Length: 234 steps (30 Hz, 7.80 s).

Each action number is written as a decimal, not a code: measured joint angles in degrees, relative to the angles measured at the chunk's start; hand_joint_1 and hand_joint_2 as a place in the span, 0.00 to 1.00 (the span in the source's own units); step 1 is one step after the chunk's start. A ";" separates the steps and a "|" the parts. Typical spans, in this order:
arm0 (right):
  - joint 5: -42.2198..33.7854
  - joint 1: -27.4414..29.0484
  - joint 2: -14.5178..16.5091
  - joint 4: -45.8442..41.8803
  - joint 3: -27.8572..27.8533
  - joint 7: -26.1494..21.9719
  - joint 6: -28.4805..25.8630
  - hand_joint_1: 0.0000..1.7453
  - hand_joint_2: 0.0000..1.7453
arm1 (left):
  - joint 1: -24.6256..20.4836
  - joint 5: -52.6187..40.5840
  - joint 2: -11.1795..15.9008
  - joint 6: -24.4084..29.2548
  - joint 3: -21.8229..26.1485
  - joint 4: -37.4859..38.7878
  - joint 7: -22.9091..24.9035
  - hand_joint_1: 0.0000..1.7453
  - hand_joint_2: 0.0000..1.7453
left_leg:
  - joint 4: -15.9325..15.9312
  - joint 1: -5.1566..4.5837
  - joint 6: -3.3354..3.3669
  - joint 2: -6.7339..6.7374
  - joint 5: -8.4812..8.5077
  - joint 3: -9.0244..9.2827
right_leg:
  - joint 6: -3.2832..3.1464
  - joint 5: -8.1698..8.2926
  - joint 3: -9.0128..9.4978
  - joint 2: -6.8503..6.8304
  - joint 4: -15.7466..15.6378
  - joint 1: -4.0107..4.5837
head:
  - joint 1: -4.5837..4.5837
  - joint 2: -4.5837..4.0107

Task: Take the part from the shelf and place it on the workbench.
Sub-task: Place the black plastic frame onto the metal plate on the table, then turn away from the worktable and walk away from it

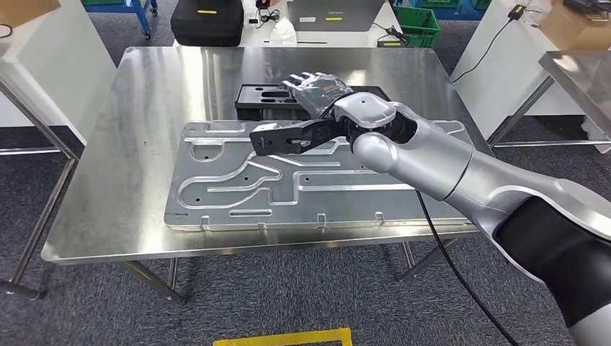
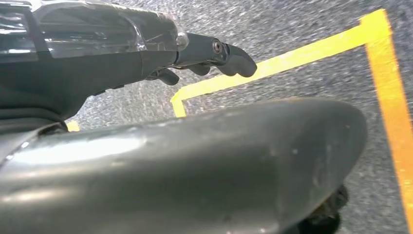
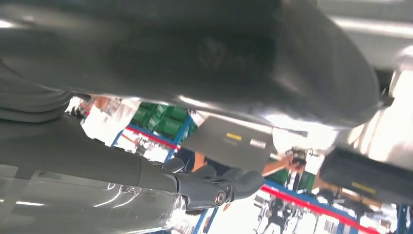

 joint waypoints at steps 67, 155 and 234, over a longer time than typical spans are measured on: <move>1.56 -0.31 0.97 1.64 -2.30 0.40 -2.15 0.00 0.00 | -0.40 -0.29 1.38 -0.96 0.00 0.20 1.78 0.00 0.00 | -0.43 0.04 -1.48 0.82 5.52 -5.57 | -2.35 -0.73 12.50 0.56 -10.98 0.98 | 1.54 0.00; 2.81 0.82 2.15 4.84 -1.39 -0.90 -1.45 0.00 0.00 | 0.41 -0.29 2.43 -1.02 0.00 0.24 2.11 0.00 0.00 | -0.28 -0.37 -0.46 -3.33 2.30 -2.04 | -1.71 -1.66 4.61 1.14 -0.58 0.19 | 0.97 0.00; 4.55 -2.34 4.46 4.47 -0.22 -2.42 -0.70 0.00 0.00 | -0.38 -1.65 0.61 -1.05 -0.03 0.20 3.18 0.00 0.00 | 1.75 0.91 -5.01 6.16 1.53 -3.26 | -1.40 1.75 8.56 -5.42 -10.41 -0.20 | -1.02 0.00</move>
